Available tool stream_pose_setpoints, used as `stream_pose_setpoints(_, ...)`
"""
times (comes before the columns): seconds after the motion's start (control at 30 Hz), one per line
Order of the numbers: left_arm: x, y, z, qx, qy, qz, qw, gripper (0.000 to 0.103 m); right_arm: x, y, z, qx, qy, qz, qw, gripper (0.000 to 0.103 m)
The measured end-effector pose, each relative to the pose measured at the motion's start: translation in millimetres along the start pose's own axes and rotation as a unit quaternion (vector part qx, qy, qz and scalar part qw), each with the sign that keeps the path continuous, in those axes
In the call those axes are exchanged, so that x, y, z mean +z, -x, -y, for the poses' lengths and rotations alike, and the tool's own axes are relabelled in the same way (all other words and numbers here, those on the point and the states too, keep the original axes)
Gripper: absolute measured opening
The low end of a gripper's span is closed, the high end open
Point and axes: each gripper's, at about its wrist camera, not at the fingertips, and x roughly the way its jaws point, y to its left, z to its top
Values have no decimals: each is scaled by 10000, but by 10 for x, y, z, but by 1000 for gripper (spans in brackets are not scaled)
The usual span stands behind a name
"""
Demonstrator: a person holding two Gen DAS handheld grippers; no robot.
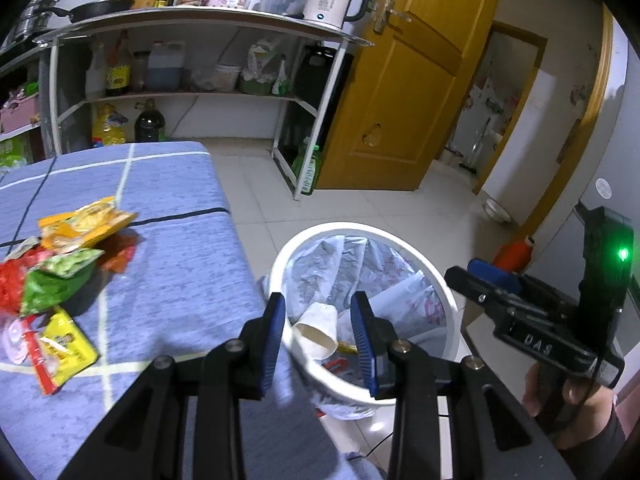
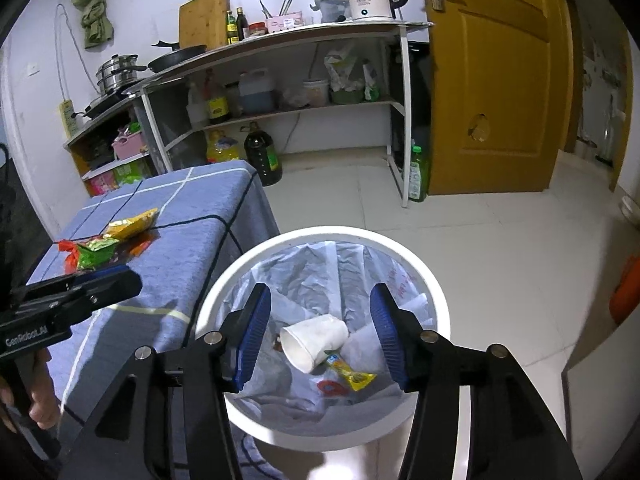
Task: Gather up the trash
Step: 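Move the left gripper back to the table and grasp the pink-tinted plastic cup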
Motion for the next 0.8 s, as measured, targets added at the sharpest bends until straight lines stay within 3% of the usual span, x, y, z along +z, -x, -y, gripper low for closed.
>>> stream_pose_setpoints(0.17,-48,214,-185,130,73,148,9998,47,37,82,-152,29,167,101,9998,53)
stream_pose_setpoints(0.37,-112,449,-412,414,94,332,9985,52,83,125,-398,151,391,161,9990,53)
stream_pose_setpoints(0.8,-312,846,-1176,1113,486,598,9908,52,195,42,-1095,705,860,192,9936,53)
